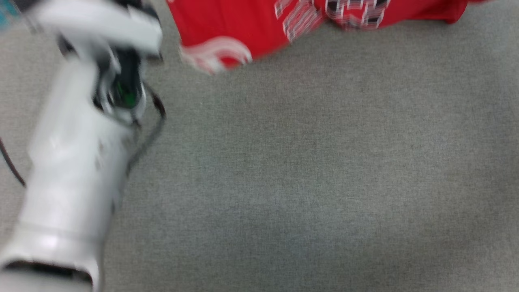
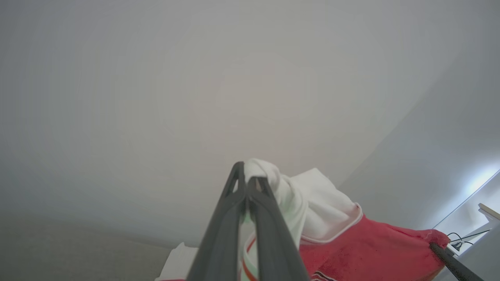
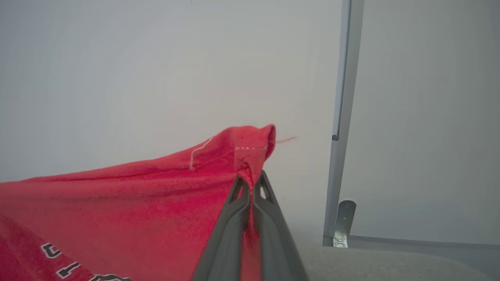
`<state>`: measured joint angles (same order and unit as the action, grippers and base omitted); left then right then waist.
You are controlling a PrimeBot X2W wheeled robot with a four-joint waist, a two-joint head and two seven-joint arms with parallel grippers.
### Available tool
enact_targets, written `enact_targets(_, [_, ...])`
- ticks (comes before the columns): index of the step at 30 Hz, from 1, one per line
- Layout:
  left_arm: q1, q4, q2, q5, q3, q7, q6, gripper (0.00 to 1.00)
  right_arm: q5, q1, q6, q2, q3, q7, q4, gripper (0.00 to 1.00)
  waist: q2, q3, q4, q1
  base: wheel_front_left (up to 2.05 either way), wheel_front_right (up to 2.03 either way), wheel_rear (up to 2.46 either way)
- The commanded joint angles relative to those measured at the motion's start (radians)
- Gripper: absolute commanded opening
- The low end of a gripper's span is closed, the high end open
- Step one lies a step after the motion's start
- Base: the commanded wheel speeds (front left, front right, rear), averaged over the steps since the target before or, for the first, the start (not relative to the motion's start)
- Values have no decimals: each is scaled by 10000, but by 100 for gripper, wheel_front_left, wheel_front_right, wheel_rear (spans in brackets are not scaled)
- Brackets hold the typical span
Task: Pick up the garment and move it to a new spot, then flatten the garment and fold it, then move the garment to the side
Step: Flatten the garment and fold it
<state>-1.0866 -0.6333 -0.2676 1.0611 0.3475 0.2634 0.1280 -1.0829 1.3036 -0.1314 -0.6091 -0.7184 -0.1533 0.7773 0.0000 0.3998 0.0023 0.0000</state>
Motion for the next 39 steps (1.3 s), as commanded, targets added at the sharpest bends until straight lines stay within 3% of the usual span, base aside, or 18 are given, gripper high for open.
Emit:
enact_targets(1, [528, 357, -11, -28, -126, 6, 35, 0, -131, -371, 15, -163, -87, 13, -319, 0, 0, -110, 43, 0, 0, 0, 0])
enact_targets(5, [2442, 1702, 144, -135, -208, 1, -13, 0, -595, -1549, 15, -783, -120, -57, -1503, 0, 0, -297, 148, 0, 0, 0, 0])
enact_targets(11, [5113, 3769, 252, -174, -308, 2, -536, 0, -909, -3593, 15, -1842, 223, -233, -2926, 0, 0, -589, 281, 0, 0, 0, 0])
enact_targets(20, [8209, 6347, 196, -173, -346, 7, -1399, 0, -1048, -6996, 15, -2749, 1359, -420, -4636, 0, 0, -1059, 265, 0, 0, 0, 0])
enact_targets(27, [9918, 8192, 329, -288, -748, 9, -1744, 0, -736, -8953, 16, -2918, 2534, -242, -5665, 0, 0, -1267, 84, 0, 0, 0, 0])
enact_targets(32, [11295, 9525, 369, -566, -852, 12, -2124, 0, -379, -10547, 18, -2940, 3999, 76, -6531, 0, 0, -1312, 46, 0, 0, 0, 0])
enact_targets(39, [11833, 10462, 151, -857, -589, -257, -2489, 0, 353, -12412, 16, -2189, 6297, 1141, -7887, 0, 0, -1099, 49, 0, 0, 0, 0])
